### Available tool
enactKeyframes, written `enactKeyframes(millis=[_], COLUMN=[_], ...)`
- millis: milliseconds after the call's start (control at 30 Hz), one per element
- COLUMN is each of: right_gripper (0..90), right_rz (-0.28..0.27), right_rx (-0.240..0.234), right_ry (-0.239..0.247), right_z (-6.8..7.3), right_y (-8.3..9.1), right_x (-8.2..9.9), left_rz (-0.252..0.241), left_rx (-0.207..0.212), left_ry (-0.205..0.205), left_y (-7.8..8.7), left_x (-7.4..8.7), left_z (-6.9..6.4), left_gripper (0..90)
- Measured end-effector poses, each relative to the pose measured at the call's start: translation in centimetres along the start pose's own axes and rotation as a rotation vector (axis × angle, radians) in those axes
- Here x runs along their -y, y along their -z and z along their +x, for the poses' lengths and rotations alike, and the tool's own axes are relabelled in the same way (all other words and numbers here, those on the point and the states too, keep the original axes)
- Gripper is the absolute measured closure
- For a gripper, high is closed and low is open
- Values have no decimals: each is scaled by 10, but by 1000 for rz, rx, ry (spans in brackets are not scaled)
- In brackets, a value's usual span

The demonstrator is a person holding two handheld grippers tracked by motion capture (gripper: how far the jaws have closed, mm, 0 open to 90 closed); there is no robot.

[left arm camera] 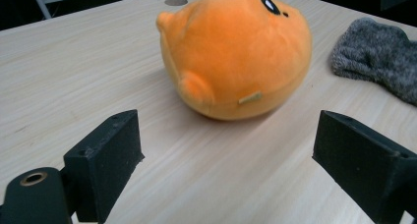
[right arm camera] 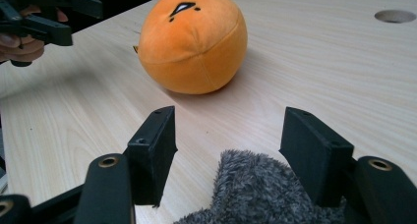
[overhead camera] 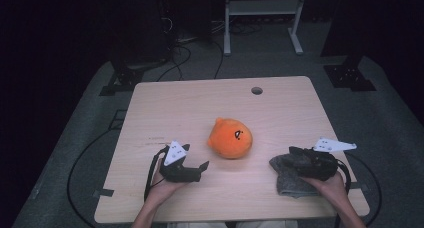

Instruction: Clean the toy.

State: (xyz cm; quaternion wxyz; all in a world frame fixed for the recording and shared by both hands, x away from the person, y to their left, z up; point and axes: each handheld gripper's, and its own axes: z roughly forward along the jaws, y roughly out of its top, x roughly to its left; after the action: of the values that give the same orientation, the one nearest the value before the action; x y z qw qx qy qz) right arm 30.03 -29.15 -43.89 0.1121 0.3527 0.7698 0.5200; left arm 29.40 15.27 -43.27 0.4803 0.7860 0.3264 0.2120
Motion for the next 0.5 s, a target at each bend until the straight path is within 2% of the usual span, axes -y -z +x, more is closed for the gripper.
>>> enactKeyframes(millis=[167, 400, 500], right_gripper=[369, 368, 368], right_rz=[7, 11, 13], right_rx=[-7, -1, -1], right_ry=[8, 33, 27], right_z=[4, 9, 8], right_y=[-3, -3, -3], right_x=[3, 3, 4], left_rz=[0, 6, 6], left_rx=[-6, 1, -3], left_ry=[11, 10, 15], left_y=[3, 0, 0], left_x=[4, 6, 7], left_z=[8, 5, 6], left_gripper=[84, 80, 79])
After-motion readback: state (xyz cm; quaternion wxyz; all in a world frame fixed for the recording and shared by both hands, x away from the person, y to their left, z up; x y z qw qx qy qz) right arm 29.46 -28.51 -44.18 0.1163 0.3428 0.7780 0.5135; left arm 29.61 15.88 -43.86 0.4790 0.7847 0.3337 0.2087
